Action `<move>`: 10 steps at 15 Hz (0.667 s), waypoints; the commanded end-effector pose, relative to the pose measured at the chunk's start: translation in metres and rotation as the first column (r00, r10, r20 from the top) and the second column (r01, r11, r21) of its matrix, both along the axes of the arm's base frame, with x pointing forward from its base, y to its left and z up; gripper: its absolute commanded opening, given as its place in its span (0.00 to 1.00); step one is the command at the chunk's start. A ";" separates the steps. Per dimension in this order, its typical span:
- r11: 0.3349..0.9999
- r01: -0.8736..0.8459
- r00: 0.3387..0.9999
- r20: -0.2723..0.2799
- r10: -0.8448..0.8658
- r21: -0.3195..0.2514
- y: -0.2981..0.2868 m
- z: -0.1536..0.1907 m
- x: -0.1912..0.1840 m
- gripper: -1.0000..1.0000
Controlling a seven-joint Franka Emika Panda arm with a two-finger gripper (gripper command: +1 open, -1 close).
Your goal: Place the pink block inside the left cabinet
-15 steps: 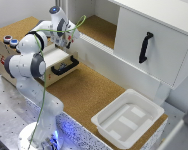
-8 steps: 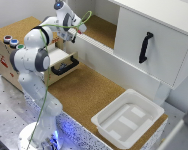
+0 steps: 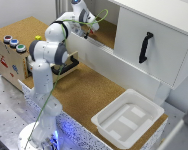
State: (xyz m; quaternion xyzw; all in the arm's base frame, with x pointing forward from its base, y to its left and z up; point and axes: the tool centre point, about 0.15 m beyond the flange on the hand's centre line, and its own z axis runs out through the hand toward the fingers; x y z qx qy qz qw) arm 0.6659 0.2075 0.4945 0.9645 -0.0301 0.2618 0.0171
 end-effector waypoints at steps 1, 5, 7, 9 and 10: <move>0.992 0.049 0.996 -0.066 -0.057 -0.115 0.006 -0.014 0.007 0.00; 0.994 0.059 0.994 -0.091 -0.067 -0.089 -0.011 -0.030 0.003 0.00; 0.996 0.047 0.994 -0.096 -0.054 -0.077 -0.015 -0.037 0.004 1.00; 0.995 0.029 0.997 -0.068 -0.036 -0.092 -0.011 -0.043 0.001 1.00; 0.996 0.023 0.998 -0.050 -0.028 -0.090 -0.010 -0.042 -0.004 1.00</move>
